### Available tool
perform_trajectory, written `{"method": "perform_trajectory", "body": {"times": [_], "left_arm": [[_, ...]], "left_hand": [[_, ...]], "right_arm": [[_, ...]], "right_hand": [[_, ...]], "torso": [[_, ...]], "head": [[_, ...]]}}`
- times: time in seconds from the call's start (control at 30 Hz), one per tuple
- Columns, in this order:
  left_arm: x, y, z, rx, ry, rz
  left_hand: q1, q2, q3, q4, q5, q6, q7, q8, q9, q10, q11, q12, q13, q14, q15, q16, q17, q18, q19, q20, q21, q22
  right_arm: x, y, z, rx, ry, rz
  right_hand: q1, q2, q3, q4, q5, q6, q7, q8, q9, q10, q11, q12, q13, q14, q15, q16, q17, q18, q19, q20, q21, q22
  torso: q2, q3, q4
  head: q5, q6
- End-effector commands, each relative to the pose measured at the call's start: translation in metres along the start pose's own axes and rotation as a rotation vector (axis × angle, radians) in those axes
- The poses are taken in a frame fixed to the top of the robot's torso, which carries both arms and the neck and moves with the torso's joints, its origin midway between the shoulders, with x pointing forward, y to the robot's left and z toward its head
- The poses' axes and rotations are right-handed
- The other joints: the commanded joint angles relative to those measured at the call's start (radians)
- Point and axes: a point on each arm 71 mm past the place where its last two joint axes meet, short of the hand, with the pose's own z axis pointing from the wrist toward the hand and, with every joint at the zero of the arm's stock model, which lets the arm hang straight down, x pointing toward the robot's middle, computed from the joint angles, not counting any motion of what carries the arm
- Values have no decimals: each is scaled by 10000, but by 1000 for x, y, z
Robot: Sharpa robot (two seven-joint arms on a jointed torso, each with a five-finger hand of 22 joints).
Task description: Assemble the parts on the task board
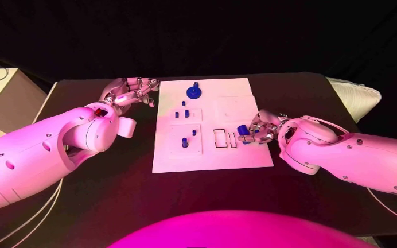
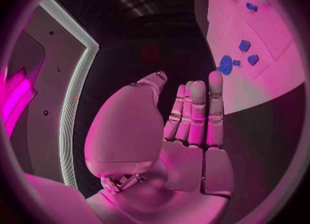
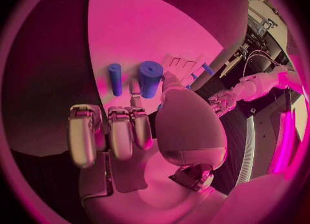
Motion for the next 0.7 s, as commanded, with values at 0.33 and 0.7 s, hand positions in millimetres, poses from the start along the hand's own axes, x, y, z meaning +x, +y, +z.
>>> {"method": "perform_trajectory", "body": {"times": [0.33, 0.7], "left_arm": [[1, 0, 0, 48, 105, -102], [0, 0, 0, 28, 74, -91]], "left_hand": [[2, 98, -73, 8, 45, -49, -6, 69, -18, -95, 1, 64, -15, -5, 32, 64, -7, 138, 55, -1, 42, 17], [-6, 128, -79, 6, 49, -46, -9, 78, -20, -106, 1, 70, -17, -7, 33, 66, -8, 138, 55, 0, 41, 17]], "right_arm": [[1, -1, 1, 64, -316, 609], [-6, 8, -13, -216, -465, 1714]], "right_hand": [[527, 582, 207, -43, 1294, 195, -173, 240, 39, 990, -165, 58, 2519, 916, -72, 73, 2019, -155, 878, -77, 235, 2222], [550, 637, 267, -40, 1451, 299, -219, 298, 46, 1029, -206, 111, 2570, 951, -104, 118, 2187, -201, 937, -104, 421, 2354]], "torso": [[-7, -24, 10], [2, -42, 41]], "head": [[10, -33], [-84, 163]]}}
